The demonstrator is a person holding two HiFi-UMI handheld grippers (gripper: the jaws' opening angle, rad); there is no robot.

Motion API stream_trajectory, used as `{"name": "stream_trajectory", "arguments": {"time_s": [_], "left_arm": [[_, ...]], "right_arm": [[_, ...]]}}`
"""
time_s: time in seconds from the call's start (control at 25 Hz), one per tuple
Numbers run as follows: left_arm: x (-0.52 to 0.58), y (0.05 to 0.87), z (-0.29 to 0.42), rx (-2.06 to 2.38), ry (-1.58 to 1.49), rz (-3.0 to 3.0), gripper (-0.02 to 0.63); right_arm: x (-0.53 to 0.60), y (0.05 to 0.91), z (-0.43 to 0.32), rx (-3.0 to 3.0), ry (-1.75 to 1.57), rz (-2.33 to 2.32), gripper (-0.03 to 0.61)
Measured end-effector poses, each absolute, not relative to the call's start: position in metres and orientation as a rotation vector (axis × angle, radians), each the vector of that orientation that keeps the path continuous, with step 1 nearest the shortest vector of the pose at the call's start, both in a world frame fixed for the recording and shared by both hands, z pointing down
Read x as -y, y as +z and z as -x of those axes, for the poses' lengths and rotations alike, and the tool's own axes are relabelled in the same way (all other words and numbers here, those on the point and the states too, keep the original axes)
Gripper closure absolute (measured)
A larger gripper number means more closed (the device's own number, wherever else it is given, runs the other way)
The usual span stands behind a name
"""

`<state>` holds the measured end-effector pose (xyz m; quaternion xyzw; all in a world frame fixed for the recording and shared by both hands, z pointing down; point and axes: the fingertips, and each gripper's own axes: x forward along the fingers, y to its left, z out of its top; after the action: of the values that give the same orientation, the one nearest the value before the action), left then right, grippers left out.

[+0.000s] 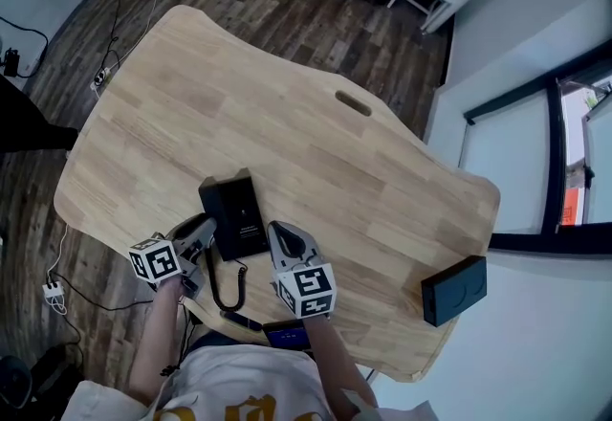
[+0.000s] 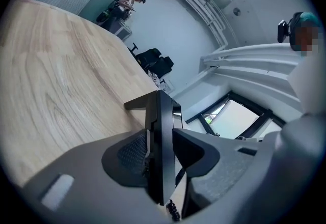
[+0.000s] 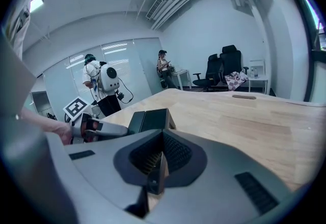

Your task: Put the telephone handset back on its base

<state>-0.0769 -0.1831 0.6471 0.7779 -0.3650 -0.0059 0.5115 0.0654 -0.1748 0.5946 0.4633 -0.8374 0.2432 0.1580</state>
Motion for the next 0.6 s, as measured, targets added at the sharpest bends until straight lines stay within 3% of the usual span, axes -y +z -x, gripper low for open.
{"name": "stream_trajectory", "arguments": {"time_s": [0.52, 0.6], "left_arm": [[0.161, 0.608, 0.092, 1.175, 0.408, -2.227, 0.477], [0.155, 0.6, 0.088, 1.165, 0.397, -2.258, 0.506]], "right_arm": [[0.153, 0.567, -0.055, 2.408, 0.61, -1.376, 0.572], [0.147, 0.563, -0.054, 2.405, 0.609, -1.389, 0.572]]}}
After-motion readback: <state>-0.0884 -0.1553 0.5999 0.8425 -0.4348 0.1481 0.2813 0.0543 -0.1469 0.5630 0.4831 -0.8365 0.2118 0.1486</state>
